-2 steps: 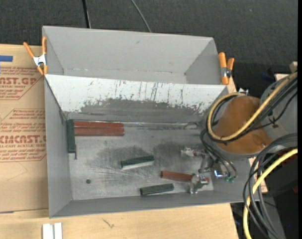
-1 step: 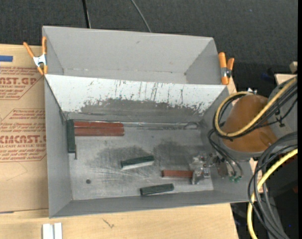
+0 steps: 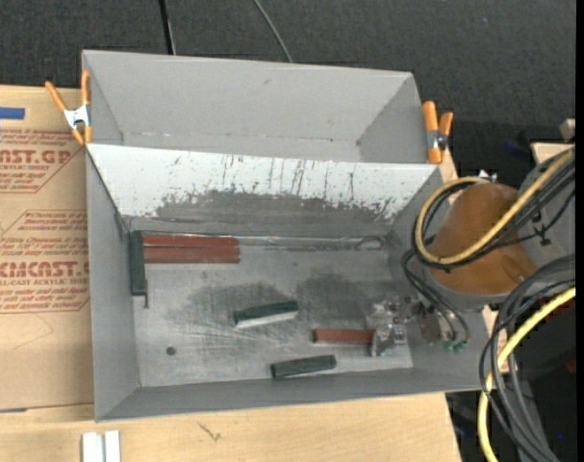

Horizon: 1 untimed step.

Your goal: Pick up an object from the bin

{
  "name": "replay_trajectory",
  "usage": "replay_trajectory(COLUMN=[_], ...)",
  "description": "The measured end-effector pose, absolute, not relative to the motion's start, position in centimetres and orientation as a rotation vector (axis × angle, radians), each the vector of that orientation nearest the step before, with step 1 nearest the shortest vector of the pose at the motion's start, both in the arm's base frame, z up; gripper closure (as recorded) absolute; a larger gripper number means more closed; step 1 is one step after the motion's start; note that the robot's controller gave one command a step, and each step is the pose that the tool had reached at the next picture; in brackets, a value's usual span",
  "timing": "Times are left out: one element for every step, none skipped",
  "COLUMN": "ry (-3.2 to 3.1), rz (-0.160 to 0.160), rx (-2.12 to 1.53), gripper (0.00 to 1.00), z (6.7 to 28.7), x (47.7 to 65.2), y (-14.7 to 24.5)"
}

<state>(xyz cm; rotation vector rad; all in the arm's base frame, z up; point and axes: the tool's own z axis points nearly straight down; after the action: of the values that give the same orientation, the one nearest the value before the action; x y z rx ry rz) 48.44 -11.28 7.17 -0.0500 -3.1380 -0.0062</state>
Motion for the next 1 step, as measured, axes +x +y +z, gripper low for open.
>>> replay_trajectory(ry=[-3.139], rz=[-0.005], rx=[-0.050], gripper=[1.00], z=[7.32], x=[48.44], y=[-11.23])
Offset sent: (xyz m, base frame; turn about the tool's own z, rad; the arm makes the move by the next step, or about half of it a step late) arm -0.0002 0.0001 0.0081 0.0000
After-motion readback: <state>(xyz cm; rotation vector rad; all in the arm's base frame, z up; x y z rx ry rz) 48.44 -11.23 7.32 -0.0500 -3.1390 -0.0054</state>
